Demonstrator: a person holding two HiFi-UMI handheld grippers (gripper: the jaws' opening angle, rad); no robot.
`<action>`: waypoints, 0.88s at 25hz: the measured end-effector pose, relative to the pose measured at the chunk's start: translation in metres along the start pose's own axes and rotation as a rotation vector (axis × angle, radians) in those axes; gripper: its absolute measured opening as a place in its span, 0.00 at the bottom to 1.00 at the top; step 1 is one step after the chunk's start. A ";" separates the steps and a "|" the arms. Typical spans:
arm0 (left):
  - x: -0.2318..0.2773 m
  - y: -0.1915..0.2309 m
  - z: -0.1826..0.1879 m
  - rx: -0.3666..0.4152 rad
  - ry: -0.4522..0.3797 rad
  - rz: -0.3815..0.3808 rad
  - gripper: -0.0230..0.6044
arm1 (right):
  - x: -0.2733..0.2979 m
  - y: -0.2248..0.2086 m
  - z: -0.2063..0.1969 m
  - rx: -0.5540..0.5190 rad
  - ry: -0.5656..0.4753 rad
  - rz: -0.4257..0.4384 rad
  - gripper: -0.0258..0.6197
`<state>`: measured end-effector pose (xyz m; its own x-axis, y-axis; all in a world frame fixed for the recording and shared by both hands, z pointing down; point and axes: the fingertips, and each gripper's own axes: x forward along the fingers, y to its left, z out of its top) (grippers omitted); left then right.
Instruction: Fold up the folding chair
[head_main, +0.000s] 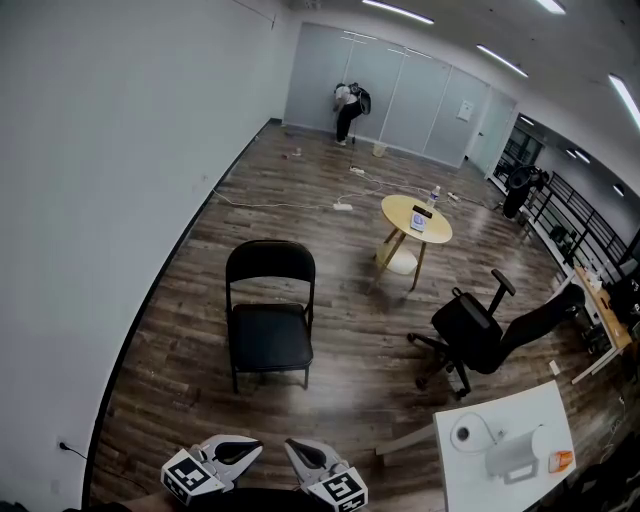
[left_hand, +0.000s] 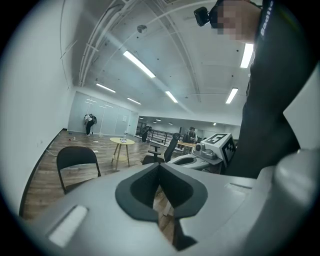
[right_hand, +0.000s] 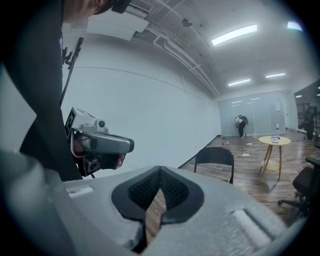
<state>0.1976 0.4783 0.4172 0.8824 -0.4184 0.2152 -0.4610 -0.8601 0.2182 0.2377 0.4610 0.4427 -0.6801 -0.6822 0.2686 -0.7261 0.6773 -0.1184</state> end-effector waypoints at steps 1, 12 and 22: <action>0.000 0.000 0.000 -0.002 -0.003 -0.003 0.03 | 0.001 0.000 0.000 0.002 0.000 -0.001 0.04; -0.007 0.008 0.002 0.011 -0.008 -0.003 0.03 | 0.009 0.003 0.003 -0.004 0.002 -0.008 0.04; -0.026 0.022 0.002 0.004 -0.023 -0.009 0.03 | 0.025 0.017 0.007 -0.005 0.020 -0.017 0.04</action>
<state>0.1643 0.4696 0.4142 0.8883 -0.4174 0.1918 -0.4531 -0.8649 0.2161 0.2077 0.4533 0.4409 -0.6653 -0.6880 0.2899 -0.7371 0.6670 -0.1086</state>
